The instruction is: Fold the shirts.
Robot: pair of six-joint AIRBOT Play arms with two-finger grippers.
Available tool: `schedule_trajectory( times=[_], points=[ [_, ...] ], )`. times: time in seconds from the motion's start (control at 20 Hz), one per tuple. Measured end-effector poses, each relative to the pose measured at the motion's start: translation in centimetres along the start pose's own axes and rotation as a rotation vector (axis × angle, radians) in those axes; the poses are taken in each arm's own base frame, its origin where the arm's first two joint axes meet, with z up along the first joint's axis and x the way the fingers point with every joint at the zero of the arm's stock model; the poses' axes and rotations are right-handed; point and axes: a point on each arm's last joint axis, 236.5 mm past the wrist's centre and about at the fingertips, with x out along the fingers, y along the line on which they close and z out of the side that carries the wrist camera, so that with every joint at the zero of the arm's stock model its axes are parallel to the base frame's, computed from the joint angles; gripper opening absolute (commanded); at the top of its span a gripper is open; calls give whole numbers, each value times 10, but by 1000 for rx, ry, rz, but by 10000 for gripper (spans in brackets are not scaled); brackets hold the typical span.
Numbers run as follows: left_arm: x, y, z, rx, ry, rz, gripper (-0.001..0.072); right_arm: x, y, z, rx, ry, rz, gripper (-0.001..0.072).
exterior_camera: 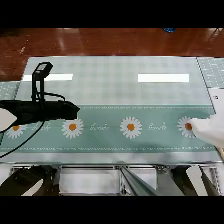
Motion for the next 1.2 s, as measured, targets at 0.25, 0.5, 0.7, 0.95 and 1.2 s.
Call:
schedule_trajectory(
  times=[0.25, 0.5, 0.7, 0.95, 1.2],
  points=[
    [0, -2, 10, 1, -42, -7, 19, 40, -73, -66, 116, 148, -223, 415],
    [3, 0, 22, 3, -84, -1, 19, 56, -85, -70, 108, 160, -265, 265],
    [-19, -8, 70, 30, -241, -12, 18, 47, -31, -4, -90, 10, -143, 22],
    [-64, -29, 154, 139, -437, 6, 17, 7, 197, 42, -590, -206, 327, 22],
    [-4, 0, 168, 160, -230, 125, 18, 13, 365, -71, -1088, -191, 519, 22]
  ],
)
